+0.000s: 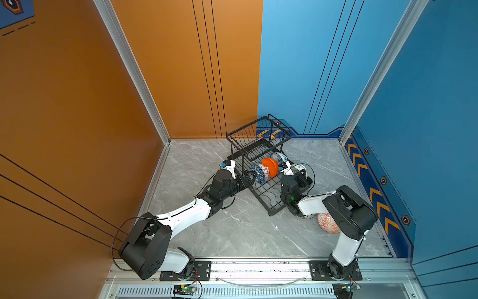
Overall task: Load the bowls into the dish rack
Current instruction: 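Lower the green bowl beside the blue-floral bowl with the right gripper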
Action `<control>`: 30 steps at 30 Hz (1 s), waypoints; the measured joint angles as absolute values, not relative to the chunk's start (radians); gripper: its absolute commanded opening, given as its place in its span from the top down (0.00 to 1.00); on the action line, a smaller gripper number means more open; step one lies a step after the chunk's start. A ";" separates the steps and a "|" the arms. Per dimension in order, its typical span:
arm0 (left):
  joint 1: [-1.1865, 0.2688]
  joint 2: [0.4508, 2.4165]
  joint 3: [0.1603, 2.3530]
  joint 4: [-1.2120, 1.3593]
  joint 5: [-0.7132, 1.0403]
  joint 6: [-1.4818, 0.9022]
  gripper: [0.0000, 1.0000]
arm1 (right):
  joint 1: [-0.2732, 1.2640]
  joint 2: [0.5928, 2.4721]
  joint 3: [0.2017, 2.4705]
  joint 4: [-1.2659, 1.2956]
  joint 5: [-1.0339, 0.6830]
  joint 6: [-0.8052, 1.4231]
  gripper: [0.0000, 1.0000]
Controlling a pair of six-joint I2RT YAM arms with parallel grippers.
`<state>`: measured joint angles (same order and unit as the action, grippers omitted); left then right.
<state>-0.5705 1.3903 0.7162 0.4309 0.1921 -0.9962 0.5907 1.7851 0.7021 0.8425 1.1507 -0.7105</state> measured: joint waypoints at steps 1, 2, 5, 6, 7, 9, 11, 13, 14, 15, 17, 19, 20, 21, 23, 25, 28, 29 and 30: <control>-0.570 1.390 0.716 0.431 0.192 -0.996 0.02 | 0.588 1.776 0.703 0.816 1.147 -0.687 1.00; -0.570 1.390 0.716 0.431 0.192 -0.996 0.02 | 0.586 1.768 0.703 0.791 1.144 -0.666 1.00; -0.570 1.390 0.716 0.431 0.192 -0.996 0.02 | 0.585 1.760 0.707 0.743 1.148 -0.625 1.00; -0.570 1.390 0.716 0.431 0.192 -0.996 0.02 | 0.585 1.760 0.711 0.732 1.151 -0.616 1.00; -0.570 1.390 0.716 0.431 0.192 -0.996 0.02 | 0.585 1.760 0.713 0.725 1.153 -0.608 1.00; -0.570 1.390 0.716 0.431 0.192 -0.996 0.02 | 0.589 1.760 0.715 0.713 1.158 -0.596 1.00; -0.570 1.390 0.714 0.431 0.192 -0.996 0.02 | 0.595 1.760 0.715 0.698 1.161 -0.584 1.00; -0.570 1.390 0.710 0.431 0.192 -0.996 0.02 | 0.598 1.762 0.719 0.678 1.155 -0.561 1.00; -0.570 1.389 0.708 0.431 0.192 -0.996 0.02 | 0.597 1.761 0.727 0.660 1.154 -0.548 1.00; -0.570 1.388 0.706 0.430 0.192 -0.996 0.02 | 0.596 1.761 0.733 0.645 1.154 -0.536 1.00; -0.570 1.387 0.705 0.430 0.192 -0.996 0.02 | 0.595 1.760 0.744 0.612 1.154 -0.508 1.00; -0.570 1.386 0.705 0.431 0.192 -0.996 0.02 | 0.595 1.759 0.752 0.587 1.157 -0.486 1.00; -0.570 1.386 0.705 0.431 0.192 -0.996 0.02 | 0.595 1.759 0.754 0.583 1.158 -0.476 1.00; -0.570 1.386 0.705 0.431 0.192 -0.996 0.02 | 0.595 1.759 0.754 0.581 1.160 -0.468 1.00; -0.570 1.386 0.705 0.430 0.192 -0.996 0.02 | 0.595 1.759 0.754 0.579 1.165 -0.458 1.00; -0.570 1.386 0.705 0.431 0.192 -0.996 0.02 | 0.595 1.761 0.754 0.586 1.172 -0.460 1.00; -0.570 1.386 0.705 0.431 0.192 -0.996 0.02 | 0.599 1.781 0.749 0.646 1.192 -0.495 1.00; -0.570 1.386 0.705 0.431 0.192 -0.996 0.02 | 0.603 1.791 0.748 0.675 1.202 -0.513 1.00; -0.570 1.386 0.705 0.431 0.192 -0.996 0.02 | 0.606 1.804 0.748 0.710 1.211 -0.533 1.00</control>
